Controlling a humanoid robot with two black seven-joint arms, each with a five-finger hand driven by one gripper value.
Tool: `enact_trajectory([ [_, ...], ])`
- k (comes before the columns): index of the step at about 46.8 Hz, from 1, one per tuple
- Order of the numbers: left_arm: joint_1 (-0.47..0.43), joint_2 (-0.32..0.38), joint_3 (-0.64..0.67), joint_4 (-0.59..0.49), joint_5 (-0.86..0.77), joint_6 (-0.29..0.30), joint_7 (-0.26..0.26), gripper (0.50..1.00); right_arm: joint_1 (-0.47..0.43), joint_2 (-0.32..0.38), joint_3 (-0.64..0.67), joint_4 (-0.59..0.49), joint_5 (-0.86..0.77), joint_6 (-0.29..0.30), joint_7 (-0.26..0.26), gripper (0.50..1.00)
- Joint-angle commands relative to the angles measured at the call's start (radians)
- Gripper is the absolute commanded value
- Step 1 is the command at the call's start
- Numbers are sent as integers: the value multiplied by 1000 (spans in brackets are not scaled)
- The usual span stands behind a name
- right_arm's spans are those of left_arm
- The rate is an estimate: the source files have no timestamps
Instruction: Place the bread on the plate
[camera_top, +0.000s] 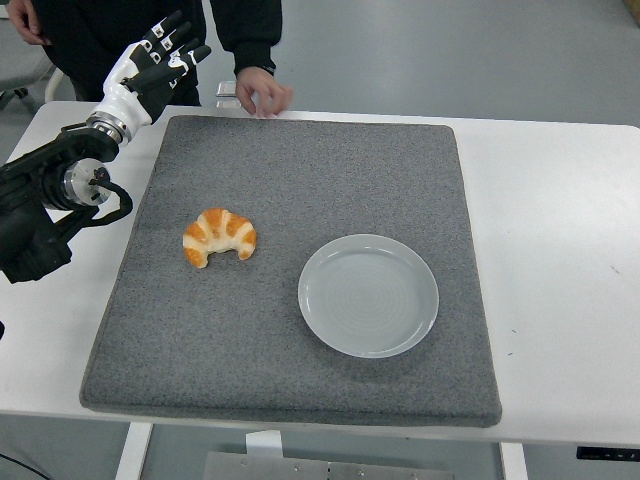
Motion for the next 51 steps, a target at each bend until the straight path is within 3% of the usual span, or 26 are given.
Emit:
enact_trajectory([
  [1,0,0,2,-1,0,-1,0,992,0,0,0,0,0,0,0,930],
  [45,2,-6,4,6,0,-3,-5,990,0,0,-2,0,1,0,0,930],
  [51,3,-3,5,8,11,-43,-5,992,0,0,-2,0,1,0,0,930],
])
